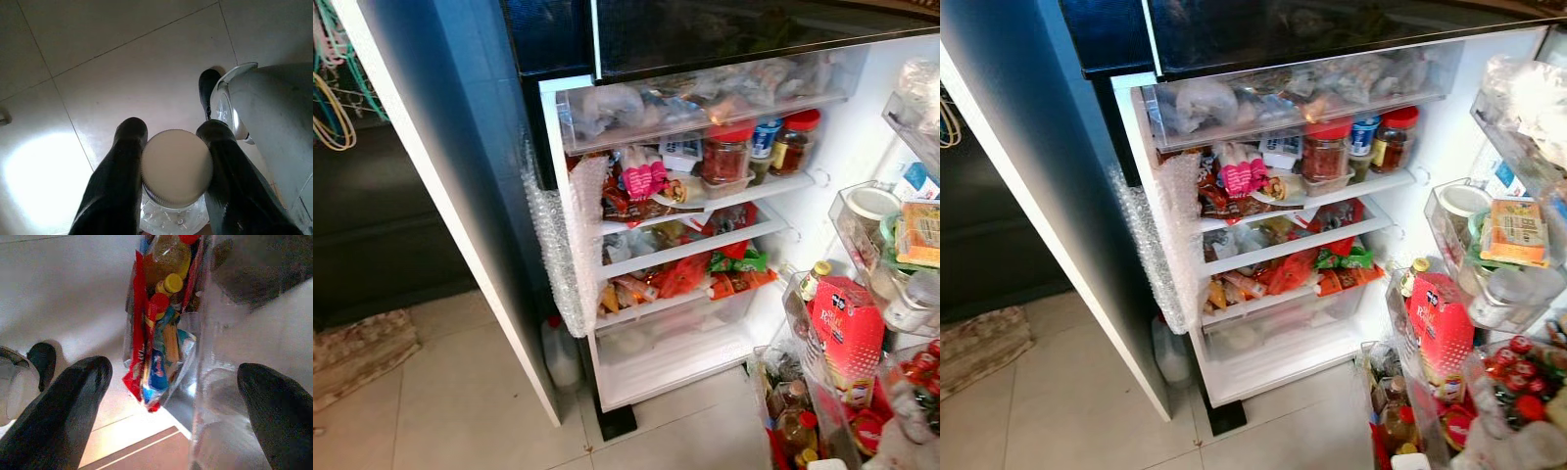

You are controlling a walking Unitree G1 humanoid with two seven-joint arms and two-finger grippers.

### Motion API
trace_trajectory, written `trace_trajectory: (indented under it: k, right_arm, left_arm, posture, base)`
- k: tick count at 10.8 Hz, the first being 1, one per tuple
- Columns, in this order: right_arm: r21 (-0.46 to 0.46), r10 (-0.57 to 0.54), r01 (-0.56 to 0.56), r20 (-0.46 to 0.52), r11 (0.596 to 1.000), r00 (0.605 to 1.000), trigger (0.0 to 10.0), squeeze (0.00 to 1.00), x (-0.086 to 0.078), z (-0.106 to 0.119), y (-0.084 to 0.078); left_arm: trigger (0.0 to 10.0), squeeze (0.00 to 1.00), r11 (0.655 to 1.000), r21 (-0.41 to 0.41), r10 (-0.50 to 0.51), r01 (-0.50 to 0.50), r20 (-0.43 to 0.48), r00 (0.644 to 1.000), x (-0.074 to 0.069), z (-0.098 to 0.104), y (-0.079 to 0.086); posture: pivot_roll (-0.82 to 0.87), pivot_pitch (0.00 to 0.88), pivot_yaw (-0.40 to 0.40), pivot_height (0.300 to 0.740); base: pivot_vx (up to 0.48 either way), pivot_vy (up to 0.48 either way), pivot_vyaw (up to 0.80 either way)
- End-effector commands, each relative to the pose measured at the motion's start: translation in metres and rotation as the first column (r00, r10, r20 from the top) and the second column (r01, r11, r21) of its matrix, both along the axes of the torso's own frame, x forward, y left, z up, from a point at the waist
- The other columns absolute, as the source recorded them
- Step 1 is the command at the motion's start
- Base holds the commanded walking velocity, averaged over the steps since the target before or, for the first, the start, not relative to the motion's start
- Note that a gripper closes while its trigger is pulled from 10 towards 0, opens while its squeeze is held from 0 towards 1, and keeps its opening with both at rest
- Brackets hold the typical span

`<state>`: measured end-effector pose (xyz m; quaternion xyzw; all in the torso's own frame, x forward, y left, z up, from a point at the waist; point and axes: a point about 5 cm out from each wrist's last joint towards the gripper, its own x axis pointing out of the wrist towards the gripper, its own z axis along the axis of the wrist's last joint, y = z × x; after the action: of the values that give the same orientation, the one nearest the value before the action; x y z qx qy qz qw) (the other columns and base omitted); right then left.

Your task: Restocking fridge

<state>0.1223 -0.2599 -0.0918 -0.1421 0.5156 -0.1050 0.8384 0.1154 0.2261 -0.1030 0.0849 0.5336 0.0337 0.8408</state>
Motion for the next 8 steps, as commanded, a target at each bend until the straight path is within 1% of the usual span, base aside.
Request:
trace_trajectory:
  k: [1,3,4,6,7,8]
  right_arm:
    - [0.019,-0.005,0.005,0.001,1.000,1.000,10.0,0.00,0.000,-0.001,0.003]
    - [-0.002,0.012,-0.012,0.005,1.000,1.000,10.0,0.00,0.005,-0.001,0.008]
    - [0.011,0.016,-0.016,0.008,1.000,1.000,10.0,0.00,0.007,-0.001,0.012]
    - [0.049,0.002,-0.003,0.019,0.999,1.000,10.0,0.00,0.008,-0.002,0.015]
    - [0.139,-0.042,0.036,0.039,0.990,0.998,10.0,0.00,0.011,-0.003,0.021]
    - [0.270,-0.046,0.031,0.050,0.962,0.998,10.0,0.00,0.013,-0.005,0.035]
  left_arm:
    - [10.0,0.00,1.000,-0.002,0.006,-0.006,0.003,1.000,0.001,0.001,0.002]
    - [10.0,0.00,1.000,-0.001,0.005,-0.005,0.005,1.000,0.002,0.001,0.002]
    - [10.0,0.00,1.000,0.000,0.006,-0.006,0.006,1.000,0.002,0.001,0.002]
    - [10.0,0.00,1.000,0.002,0.006,-0.006,0.008,1.000,0.002,0.001,0.002]
    - [10.0,0.00,1.000,0.008,-0.002,0.002,0.008,1.000,0.003,0.001,0.002]
    - [10.0,0.00,1.000,0.015,-0.010,0.010,0.010,1.000,0.003,0.001,0.003]
  posture:
    - [-0.01,0.000,-0.002,0.740]
    - [0.00,0.000,-0.001,0.740]
    - [0.00,0.000,-0.001,0.740]
    - [0.00,0.000,-0.001,0.740]
    - [0.00,0.000,-0.002,0.740]
    - [0.00,0.000,-0.003,0.740]
  base:
    - [0.000,0.000,0.00]
    - [0.000,0.000,0.00]
    - [0.000,0.000,0.00]
    - [0.000,0.000,0.00]
    - [0.000,0.000,0.00]
    - [0.000,-0.292,0.00]
